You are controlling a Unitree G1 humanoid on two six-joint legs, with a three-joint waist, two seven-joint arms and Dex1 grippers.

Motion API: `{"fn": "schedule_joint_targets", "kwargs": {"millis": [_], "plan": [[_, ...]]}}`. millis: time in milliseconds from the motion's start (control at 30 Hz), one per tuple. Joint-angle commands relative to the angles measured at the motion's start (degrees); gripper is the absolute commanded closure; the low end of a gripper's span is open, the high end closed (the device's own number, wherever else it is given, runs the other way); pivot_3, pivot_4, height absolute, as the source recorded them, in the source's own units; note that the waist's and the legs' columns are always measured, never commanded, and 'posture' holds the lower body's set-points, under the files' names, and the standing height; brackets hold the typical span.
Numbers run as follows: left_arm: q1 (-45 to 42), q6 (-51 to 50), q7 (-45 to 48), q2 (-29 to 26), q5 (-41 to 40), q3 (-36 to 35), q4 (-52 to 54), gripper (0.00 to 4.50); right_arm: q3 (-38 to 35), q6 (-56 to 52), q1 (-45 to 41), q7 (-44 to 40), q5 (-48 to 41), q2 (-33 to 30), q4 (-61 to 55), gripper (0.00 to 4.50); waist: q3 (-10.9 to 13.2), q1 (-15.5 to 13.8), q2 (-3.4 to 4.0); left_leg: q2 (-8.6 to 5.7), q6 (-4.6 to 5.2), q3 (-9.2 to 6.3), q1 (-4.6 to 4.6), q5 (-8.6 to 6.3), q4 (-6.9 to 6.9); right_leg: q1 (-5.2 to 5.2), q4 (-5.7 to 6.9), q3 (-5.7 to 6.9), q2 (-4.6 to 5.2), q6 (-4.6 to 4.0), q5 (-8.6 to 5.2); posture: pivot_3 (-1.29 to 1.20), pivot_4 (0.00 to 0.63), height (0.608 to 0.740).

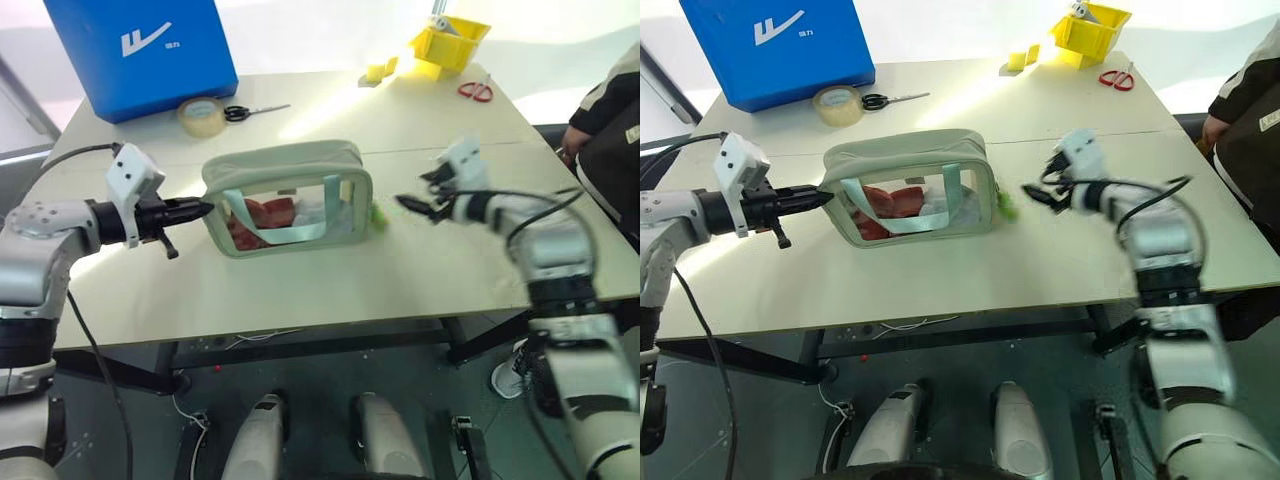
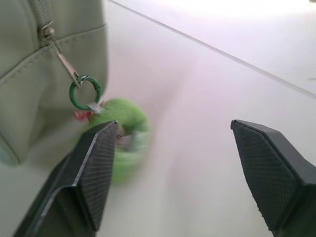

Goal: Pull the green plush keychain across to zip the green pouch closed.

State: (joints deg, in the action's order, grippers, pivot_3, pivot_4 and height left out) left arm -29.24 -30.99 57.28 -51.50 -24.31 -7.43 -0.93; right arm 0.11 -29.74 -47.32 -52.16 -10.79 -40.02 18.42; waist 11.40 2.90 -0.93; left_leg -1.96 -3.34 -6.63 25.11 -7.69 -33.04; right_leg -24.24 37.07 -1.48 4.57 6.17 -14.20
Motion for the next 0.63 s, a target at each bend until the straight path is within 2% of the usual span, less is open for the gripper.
{"fn": "schedule_joint_targets", "kwargs": {"millis": [33, 167, 367, 500, 633], "plan": [[-0.32, -0.20, 0.31, -1.48, -0.11, -1.84, 0.35, 4.50, 0.01, -0.06, -3.80, -12.06, -4.73, -3.81, -2.24, 0.94, 0.00, 0.58, 0.00, 0.03, 0.00, 0.00, 0.00, -0.01, 0.01, 0.00, 0.00, 0.00, -0.02, 0.00, 0.00, 0.00, 0.150, 0.740], [-2.57, -4.23, 2.65, -2.43, -5.10, -5.15, 0.15, 3.09, -0.05, -7.39, -6.37, -20.50, -11.90, -5.95, -10.18, 0.90, 0.02, 1.08, 0.00, 0.04, 0.01, 0.00, 0.00, -0.01, 0.00, 0.00, 0.02, 0.00, -0.03, 0.00, 0.00, 0.00, 0.150, 0.740], [-3.84, -10.78, 6.16, -7.05, -10.81, -10.20, -0.09, 0.21, 0.44, -9.85, -5.51, -19.13, -13.83, -4.60, -16.23, 0.90, 0.01, 0.96, -0.03, 0.01, 0.00, -0.03, 0.08, -0.01, -0.01, -0.06, 0.00, 0.02, 0.02, 0.00, 0.00, 0.00, 0.150, 0.740], [-4.72, -11.50, 4.73, -9.55, -10.36, -11.89, -2.20, 0.10, -0.14, -9.36, -5.03, -17.82, -13.69, -4.38, -16.00, 0.90, 0.01, 0.76, -0.02, -0.02, -0.01, -0.02, 0.12, -0.02, -0.03, -0.08, -0.03, 0.02, 0.07, -0.02, -0.02, 0.00, 0.150, 0.740], [-7.22, -12.22, 1.27, -8.81, -11.39, -14.20, -4.11, 0.10, -1.58, -8.52, -4.61, -15.18, -13.46, -4.07, -14.84, 0.90, 0.02, 0.29, -0.04, -0.02, -0.01, -0.03, 0.14, -0.02, -0.06, -0.09, -0.03, 0.02, 0.07, -0.02, -0.01, 0.00, 0.150, 0.740]]}}
